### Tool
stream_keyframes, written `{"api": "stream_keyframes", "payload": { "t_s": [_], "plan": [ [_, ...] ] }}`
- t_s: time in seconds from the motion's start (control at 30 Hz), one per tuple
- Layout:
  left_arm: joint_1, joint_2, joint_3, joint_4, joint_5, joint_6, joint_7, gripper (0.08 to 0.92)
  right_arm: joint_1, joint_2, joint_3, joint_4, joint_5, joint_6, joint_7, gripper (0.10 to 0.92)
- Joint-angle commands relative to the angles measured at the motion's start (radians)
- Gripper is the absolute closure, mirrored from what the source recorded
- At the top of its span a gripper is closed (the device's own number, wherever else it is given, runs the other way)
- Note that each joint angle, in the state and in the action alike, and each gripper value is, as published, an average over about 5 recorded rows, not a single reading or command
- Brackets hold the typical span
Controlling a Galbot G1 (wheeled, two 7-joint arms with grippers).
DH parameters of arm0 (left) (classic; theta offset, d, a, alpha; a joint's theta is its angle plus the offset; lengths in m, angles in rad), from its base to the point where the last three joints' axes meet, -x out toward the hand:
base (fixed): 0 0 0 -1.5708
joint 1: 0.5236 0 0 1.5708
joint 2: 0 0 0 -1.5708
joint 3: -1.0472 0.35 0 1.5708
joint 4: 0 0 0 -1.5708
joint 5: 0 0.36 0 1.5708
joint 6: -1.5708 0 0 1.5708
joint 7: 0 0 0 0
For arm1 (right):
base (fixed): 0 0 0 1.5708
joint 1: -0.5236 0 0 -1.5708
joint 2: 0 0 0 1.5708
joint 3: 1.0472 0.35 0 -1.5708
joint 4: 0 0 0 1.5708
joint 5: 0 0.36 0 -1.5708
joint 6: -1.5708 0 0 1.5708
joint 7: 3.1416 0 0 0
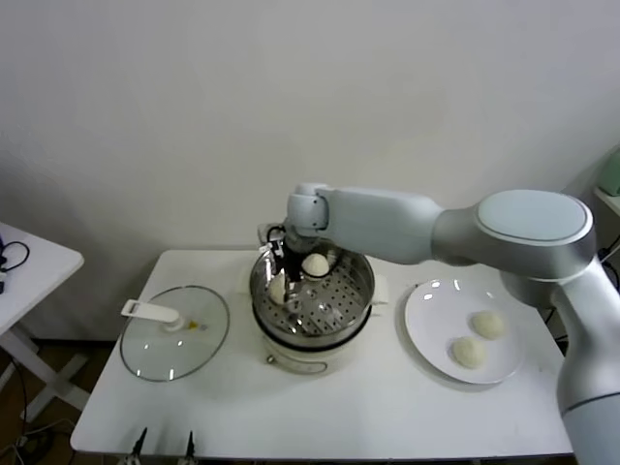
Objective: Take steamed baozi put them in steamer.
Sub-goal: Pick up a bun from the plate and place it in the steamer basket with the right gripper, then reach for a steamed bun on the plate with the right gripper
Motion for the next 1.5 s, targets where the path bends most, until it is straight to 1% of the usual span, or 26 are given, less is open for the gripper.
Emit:
{"api": "stream_keyframes", "payload": {
  "t_s": [0.03, 0.17, 0.3, 0.43, 0.63, 0.83, 1.03, 1.3, 1.5],
  "plan": [
    [0.004, -0.009, 0.0, -0.008, 0.002, -0.002, 0.0, 0.177, 0.168, -0.134, -0.034, 0.172, 0.055, 0.006, -0.034, 0.206],
    [0.01, -0.009, 0.004, -0.013, 0.005, -0.006, -0.001, 0.177, 0.308, -0.285, -0.104, 0.326, 0.108, 0.022, -0.068, 0.203],
    [0.012, -0.009, 0.007, -0.014, 0.008, -0.009, -0.001, 0.177, 0.411, -0.443, -0.188, 0.454, 0.098, 0.058, -0.108, 0.203],
    [0.011, -0.006, 0.007, -0.009, 0.009, -0.009, -0.001, 0.177, 0.456, -0.587, -0.281, 0.532, 0.017, 0.104, -0.14, 0.203],
    [0.004, -0.005, 0.006, -0.003, 0.005, -0.009, -0.001, 0.177, 0.379, -0.76, -0.331, 0.565, -0.147, 0.133, -0.136, 0.203],
    [0.003, -0.005, 0.007, 0.001, 0.005, -0.008, 0.0, 0.177, 0.225, -0.864, -0.286, 0.518, -0.316, 0.139, -0.121, 0.203],
    [-0.001, -0.007, 0.005, 0.011, 0.006, -0.004, 0.0, 0.177, 0.02, -0.897, -0.147, 0.42, -0.415, 0.144, -0.11, 0.203],
    [-0.005, -0.014, -0.001, 0.028, 0.011, 0.003, 0.0, 0.177, -0.179, -0.867, 0.011, 0.277, -0.484, 0.167, -0.105, 0.203],
    [-0.006, -0.017, -0.005, 0.026, 0.012, 0.016, 0.0, 0.177, -0.245, -0.828, 0.063, 0.22, -0.498, 0.175, -0.106, 0.203]
  ]
}}
